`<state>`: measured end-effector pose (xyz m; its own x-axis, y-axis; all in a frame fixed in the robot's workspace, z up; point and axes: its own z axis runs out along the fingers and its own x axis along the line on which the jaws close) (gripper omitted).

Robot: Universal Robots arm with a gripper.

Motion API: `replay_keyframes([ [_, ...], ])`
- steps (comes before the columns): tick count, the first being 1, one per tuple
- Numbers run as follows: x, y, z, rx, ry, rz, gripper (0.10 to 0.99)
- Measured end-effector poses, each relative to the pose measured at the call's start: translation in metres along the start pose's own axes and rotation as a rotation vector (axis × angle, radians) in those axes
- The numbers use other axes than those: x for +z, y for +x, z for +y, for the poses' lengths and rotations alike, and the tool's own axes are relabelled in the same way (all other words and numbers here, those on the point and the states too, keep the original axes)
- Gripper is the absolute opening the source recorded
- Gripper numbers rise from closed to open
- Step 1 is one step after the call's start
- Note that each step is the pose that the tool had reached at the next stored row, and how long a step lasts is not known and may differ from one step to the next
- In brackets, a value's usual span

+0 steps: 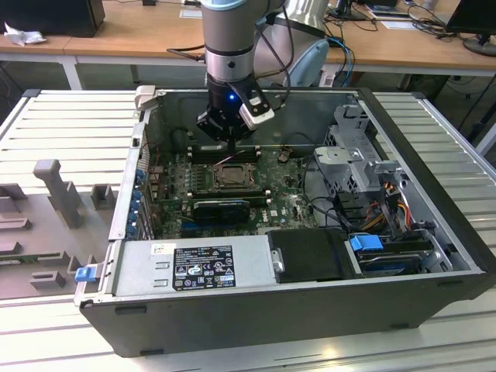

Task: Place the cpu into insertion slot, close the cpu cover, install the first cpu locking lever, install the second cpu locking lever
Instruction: 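Install the first cpu locking lever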

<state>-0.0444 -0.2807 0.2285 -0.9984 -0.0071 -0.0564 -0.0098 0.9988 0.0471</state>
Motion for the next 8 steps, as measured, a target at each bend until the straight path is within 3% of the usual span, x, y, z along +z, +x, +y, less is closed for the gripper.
replay_keyframes([
  [4,0.0020,-0.0093,0.0004,-0.001,0.000,0.0001,0.106],
  [8,0.0078,-0.0115,0.0011,-0.023,-0.001,0.0019,0.106],
])
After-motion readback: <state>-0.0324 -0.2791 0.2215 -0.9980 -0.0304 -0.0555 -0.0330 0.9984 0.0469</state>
